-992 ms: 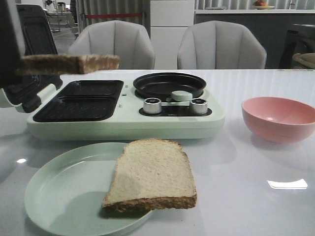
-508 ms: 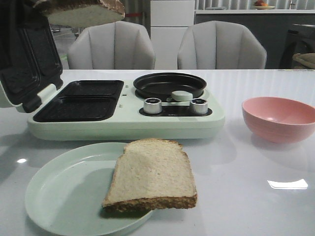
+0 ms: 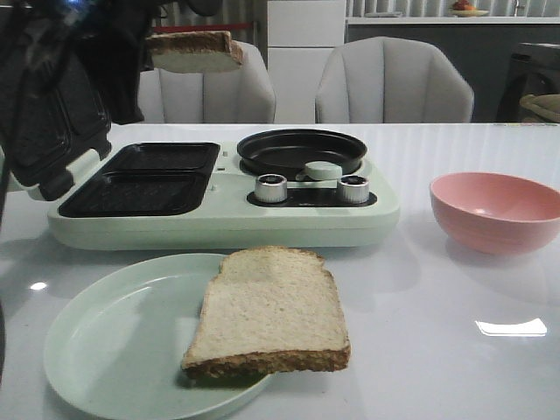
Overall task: Make breakfast with bread and shrimp
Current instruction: 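Lift the bread slice and lower it onto the farther grill plate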
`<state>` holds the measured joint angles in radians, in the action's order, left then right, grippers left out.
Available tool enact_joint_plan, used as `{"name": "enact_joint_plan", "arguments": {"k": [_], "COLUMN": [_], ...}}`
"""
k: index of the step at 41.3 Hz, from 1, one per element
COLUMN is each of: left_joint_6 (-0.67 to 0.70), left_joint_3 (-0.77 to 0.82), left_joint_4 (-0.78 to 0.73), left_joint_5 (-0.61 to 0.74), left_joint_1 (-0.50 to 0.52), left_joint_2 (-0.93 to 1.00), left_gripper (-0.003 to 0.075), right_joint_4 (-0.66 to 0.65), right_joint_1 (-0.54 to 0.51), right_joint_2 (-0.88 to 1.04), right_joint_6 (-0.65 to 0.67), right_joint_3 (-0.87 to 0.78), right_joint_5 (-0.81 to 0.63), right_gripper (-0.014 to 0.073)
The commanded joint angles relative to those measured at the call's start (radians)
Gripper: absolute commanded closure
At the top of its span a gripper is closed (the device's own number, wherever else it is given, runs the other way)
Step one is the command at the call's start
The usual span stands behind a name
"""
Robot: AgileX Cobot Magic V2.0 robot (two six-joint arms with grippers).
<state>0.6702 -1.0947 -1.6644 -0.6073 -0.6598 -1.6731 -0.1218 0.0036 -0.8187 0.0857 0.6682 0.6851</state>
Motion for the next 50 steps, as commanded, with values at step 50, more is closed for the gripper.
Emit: {"name": "enact_joint_plan", "arguments": {"k": [50], "left_joint_6": [-0.011], "left_joint_3": [-0.269], "left_joint_4": [-0.042], "left_joint_5": [-0.045], "left_joint_1": [0.175], "left_joint_2": [-0.315], "left_gripper": [0.0619], "right_joint_4": [-0.022], "right_joint_1": [-0.004], "right_joint_2": [0.002], "right_joint_6": [-0.009], "right_joint_3": [0.029], "right_joint_5": [-0.061], "right_gripper": [-0.0016]}}
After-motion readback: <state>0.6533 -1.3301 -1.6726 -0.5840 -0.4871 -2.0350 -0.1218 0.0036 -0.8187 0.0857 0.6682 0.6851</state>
